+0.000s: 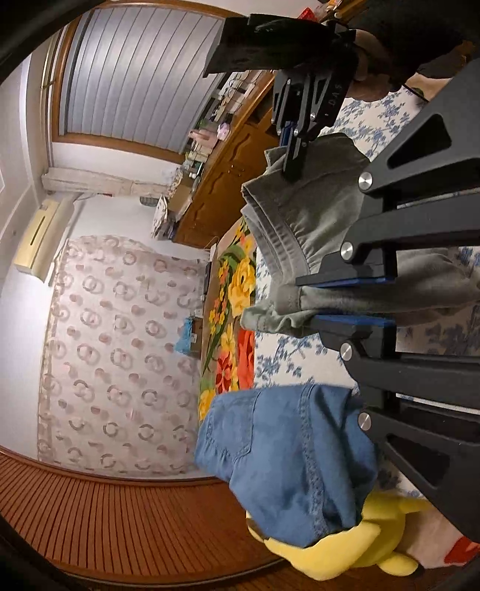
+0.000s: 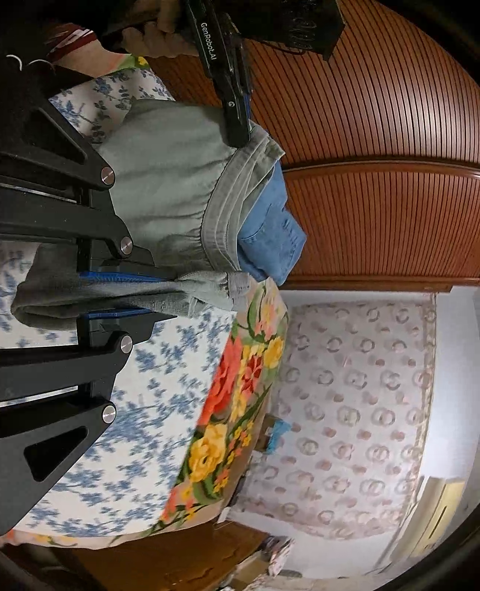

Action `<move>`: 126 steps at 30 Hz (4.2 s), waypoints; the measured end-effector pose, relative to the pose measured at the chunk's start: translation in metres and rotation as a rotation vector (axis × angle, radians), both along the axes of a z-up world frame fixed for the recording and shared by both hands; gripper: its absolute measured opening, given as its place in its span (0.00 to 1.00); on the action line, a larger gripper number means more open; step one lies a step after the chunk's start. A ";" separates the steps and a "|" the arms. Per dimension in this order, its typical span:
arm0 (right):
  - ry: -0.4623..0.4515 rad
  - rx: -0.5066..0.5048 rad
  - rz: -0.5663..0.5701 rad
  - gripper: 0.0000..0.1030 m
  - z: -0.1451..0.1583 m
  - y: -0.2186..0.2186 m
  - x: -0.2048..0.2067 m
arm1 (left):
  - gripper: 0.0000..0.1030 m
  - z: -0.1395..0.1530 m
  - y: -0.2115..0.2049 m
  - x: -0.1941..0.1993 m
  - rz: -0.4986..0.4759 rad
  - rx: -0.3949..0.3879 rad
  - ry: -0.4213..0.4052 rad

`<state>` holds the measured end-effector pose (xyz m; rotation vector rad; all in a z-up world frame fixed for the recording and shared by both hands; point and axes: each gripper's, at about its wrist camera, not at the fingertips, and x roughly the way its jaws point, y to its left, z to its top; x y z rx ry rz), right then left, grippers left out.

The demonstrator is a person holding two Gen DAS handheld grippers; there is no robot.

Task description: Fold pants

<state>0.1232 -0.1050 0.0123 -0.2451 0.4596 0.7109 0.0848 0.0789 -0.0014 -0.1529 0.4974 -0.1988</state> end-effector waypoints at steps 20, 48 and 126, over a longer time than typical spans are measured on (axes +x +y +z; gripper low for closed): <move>-0.025 -0.023 0.077 0.11 0.015 0.046 0.089 | 0.13 0.015 0.041 0.052 0.069 0.034 -0.013; -0.163 -0.154 0.250 0.11 -0.004 0.162 0.197 | 0.13 -0.001 0.122 0.072 0.296 -0.003 -0.040; 0.034 0.068 -0.107 0.63 0.012 -0.039 0.023 | 0.87 -0.008 -0.012 0.015 0.201 0.120 0.044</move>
